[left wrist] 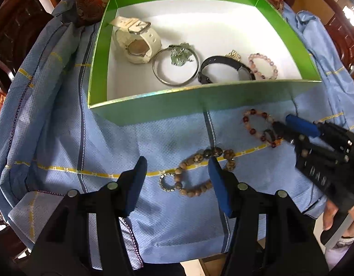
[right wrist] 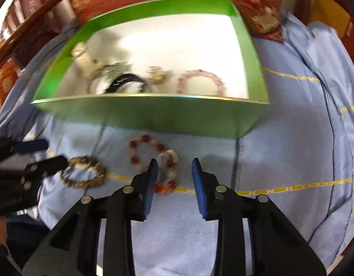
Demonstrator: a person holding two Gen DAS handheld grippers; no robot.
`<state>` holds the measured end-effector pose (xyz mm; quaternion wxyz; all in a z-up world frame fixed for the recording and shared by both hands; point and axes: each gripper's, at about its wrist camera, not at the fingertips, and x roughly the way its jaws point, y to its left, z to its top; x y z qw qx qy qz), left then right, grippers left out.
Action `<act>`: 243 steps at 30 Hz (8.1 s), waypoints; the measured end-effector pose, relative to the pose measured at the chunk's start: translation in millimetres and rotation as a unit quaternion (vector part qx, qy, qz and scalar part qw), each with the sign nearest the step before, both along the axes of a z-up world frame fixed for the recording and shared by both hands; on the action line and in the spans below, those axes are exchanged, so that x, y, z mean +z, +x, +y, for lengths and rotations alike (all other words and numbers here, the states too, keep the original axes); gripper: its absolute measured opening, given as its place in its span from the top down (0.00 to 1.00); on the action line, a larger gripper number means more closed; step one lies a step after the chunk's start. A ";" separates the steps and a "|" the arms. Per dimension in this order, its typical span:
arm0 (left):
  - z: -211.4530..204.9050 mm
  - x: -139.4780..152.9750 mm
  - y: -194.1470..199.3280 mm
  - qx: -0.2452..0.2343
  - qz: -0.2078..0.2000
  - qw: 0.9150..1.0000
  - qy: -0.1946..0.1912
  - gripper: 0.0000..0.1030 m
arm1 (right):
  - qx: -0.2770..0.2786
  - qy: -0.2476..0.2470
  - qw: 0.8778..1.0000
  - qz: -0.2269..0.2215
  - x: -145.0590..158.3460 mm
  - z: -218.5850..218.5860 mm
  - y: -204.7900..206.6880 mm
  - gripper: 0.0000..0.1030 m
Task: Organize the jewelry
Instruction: 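Withdraw both tools from the box toward the two bead bracelets, then lower the left tool onto the wooden bead bracelet while the right tool lowers onto the red bead bracelet, then close the left tool on the wooden bead bracelet while the right tool closes on the red bead bracelet, then lift both bracelets into the green box and open both tools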
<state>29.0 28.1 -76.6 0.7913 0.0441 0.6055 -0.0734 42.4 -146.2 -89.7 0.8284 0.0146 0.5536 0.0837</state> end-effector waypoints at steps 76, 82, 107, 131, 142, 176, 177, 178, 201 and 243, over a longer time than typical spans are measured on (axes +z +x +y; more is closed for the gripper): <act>-40.2 -20.2 4.6 -0.029 -0.001 0.999 0.039 0.72 | 0.037 -0.042 0.998 -0.021 13.3 19.1 -31.4 0.75; -39.6 -16.8 1.9 -0.029 -0.002 0.999 0.044 0.64 | 0.026 -0.055 0.998 -0.004 -0.6 14.1 -27.3 0.70; -47.5 -23.6 5.6 -0.036 0.002 0.998 0.056 0.63 | 0.047 -0.057 0.997 -0.011 -7.3 22.5 -29.5 0.90; -36.4 -26.2 13.8 -0.030 0.004 0.999 0.031 0.91 | 0.044 -0.057 0.997 -0.013 -9.0 21.6 -31.0 0.90; -28.5 -23.0 14.7 -0.024 0.007 0.999 0.037 0.91 | 0.044 -0.058 0.997 -0.014 -9.6 23.2 -31.6 0.90; -16.4 -29.2 24.2 -0.012 0.015 0.999 0.039 0.65 | 0.044 -0.072 0.996 -0.001 -16.2 28.0 -25.6 0.75; -18.8 -29.0 22.6 -0.012 0.014 0.999 0.040 0.65 | 0.043 -0.071 0.997 0.000 -16.4 27.9 -25.3 0.75; -20.0 -28.8 22.4 -0.012 0.013 0.999 0.042 0.65 | 0.042 -0.069 0.997 0.000 -16.5 27.4 -25.1 0.75; -29.3 40.2 -19.6 -0.028 -0.062 0.997 -0.034 0.92 | 0.037 -0.026 0.998 -0.052 30.3 24.1 -47.3 0.92; -16.0 79.7 102.5 0.063 -0.121 0.990 -0.044 0.58 | 0.003 -0.021 0.990 -0.139 63.9 37.1 59.0 0.56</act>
